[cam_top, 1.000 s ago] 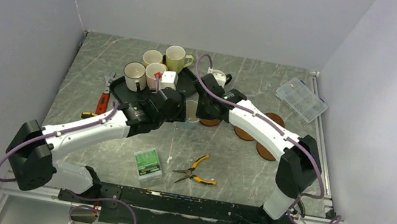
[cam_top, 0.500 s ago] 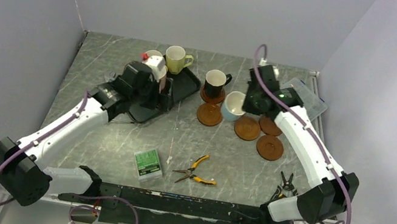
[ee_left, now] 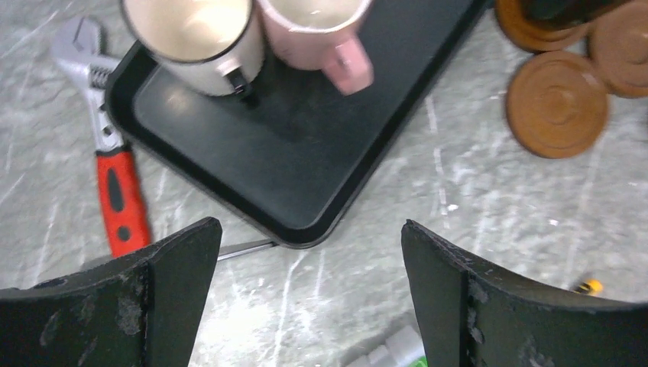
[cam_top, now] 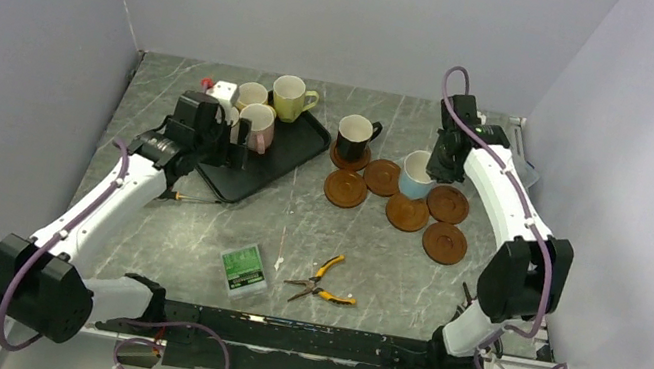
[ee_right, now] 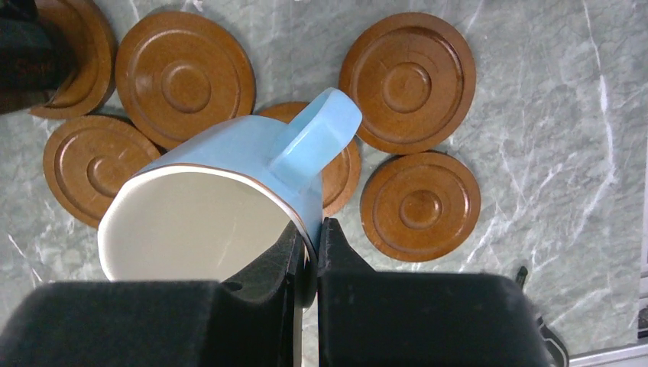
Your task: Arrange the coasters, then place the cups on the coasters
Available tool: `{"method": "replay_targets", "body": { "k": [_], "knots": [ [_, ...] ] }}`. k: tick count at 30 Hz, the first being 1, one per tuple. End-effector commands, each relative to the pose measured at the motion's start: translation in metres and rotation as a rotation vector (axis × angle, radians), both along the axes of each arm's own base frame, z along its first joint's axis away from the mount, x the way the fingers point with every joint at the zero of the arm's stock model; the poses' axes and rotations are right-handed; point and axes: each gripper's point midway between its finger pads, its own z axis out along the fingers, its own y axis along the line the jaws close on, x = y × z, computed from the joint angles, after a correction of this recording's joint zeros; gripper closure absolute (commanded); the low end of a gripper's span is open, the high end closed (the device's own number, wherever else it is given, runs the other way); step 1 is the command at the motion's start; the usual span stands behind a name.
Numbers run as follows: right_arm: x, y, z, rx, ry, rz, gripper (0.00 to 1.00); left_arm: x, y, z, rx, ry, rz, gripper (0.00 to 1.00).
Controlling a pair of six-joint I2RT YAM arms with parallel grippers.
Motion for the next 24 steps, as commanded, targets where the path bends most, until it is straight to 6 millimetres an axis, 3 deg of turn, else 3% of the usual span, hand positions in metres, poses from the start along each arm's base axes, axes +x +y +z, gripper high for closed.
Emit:
{"method": "replay_targets", "body": {
  "k": [1, 5, 13, 24],
  "knots": [
    [0.039, 0.007, 0.029, 0.055, -0.153, -0.072, 1.0, 0.012, 0.031, 0.005, 0.033, -0.082, 0.118, 0.07],
    [0.053, 0.014, 0.024, 0.09, -0.183, -0.082, 1.0, 0.011, 0.039, 0.012, 0.027, -0.115, 0.135, 0.07],
    [0.08, 0.037, 0.006, 0.131, -0.156, 0.01, 1.0, 0.008, 0.035, 0.013, 0.033, -0.129, 0.084, 0.07],
    [0.097, 0.055, -0.01, 0.108, -0.123, 0.068, 1.0, 0.006, 0.035, 0.015, 0.036, -0.144, 0.075, 0.07]
  ]
}}
